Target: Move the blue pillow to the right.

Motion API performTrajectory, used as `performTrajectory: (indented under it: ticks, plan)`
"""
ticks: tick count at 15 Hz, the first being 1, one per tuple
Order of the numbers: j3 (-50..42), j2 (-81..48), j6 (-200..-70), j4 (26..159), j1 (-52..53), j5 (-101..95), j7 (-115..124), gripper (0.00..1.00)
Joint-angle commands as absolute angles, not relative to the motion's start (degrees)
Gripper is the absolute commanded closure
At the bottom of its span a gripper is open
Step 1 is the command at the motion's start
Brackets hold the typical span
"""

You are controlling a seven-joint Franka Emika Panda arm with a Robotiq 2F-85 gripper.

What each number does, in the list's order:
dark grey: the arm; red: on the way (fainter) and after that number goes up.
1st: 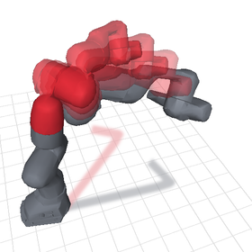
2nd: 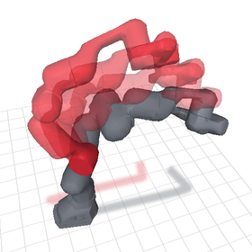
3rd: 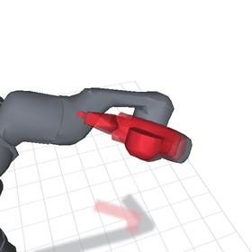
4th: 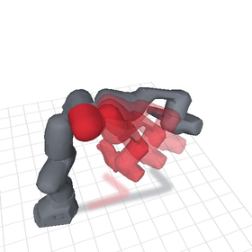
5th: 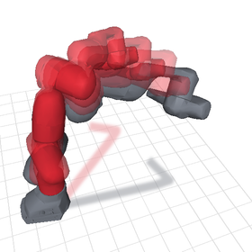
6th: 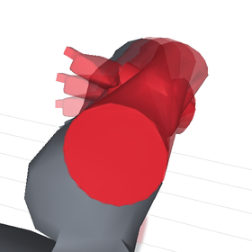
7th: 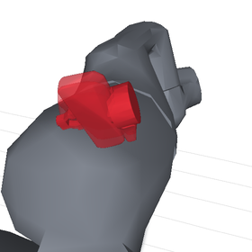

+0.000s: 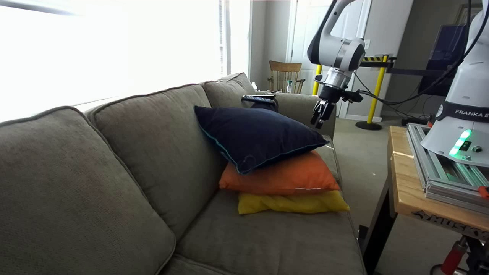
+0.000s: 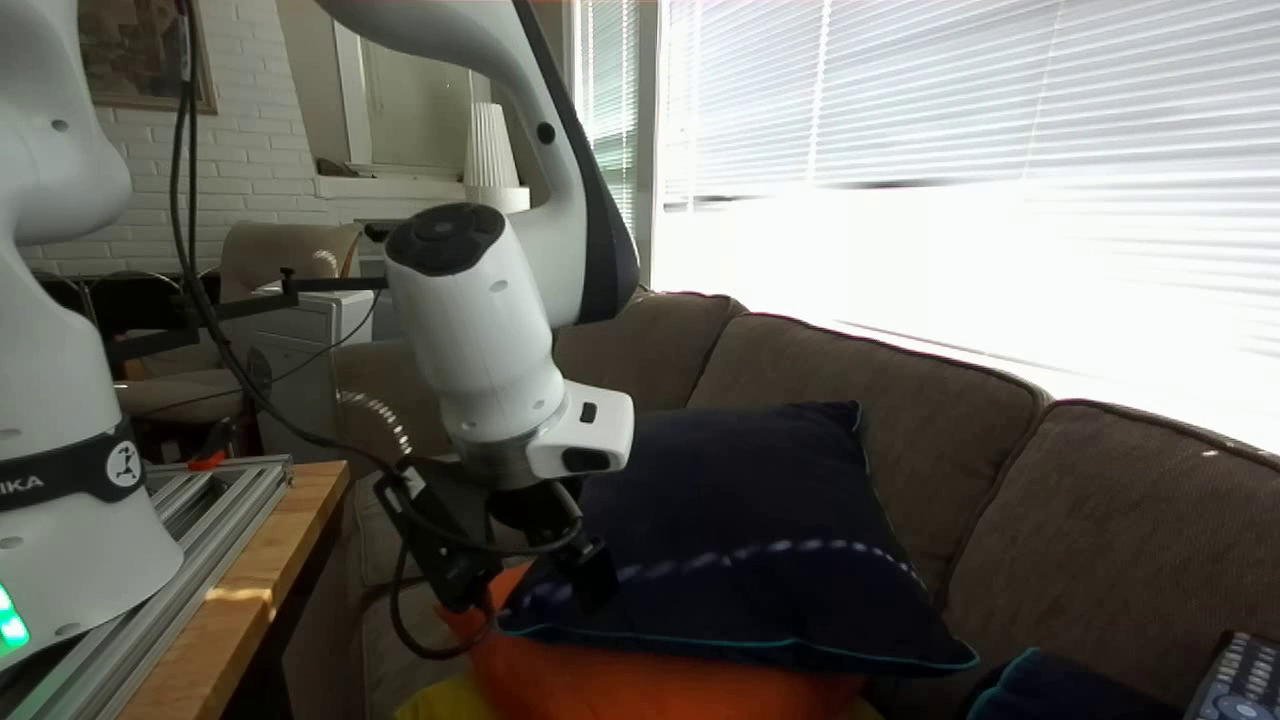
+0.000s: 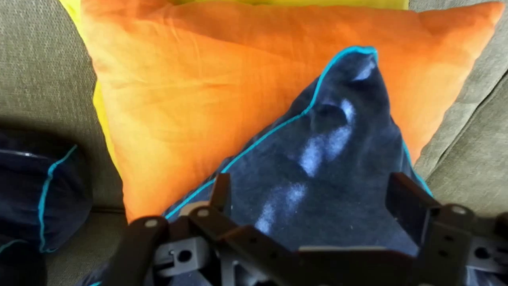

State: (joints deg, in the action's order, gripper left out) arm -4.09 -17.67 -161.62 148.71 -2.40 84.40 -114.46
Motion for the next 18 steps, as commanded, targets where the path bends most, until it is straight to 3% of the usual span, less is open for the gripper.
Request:
performTrajectory:
  ticks: [1, 8, 9, 10, 18]
  plan:
    - [-2.5, -22.7, -163.0, 146.0, -2.0, 91.0, -120.2, 0.0]
    - [-0.9, -28.1, -163.6, 145.3, -0.7, 93.3, -122.4, 0.0]
    - [-0.8, -28.6, -163.8, 145.1, -0.6, 93.4, -122.5, 0.25]
    - [-0.7, -29.1, -163.8, 144.9, -0.5, 93.2, -122.6, 0.26]
    - [-0.6, -28.3, -166.4, 144.7, 0.7, 93.2, -120.5, 0.84]
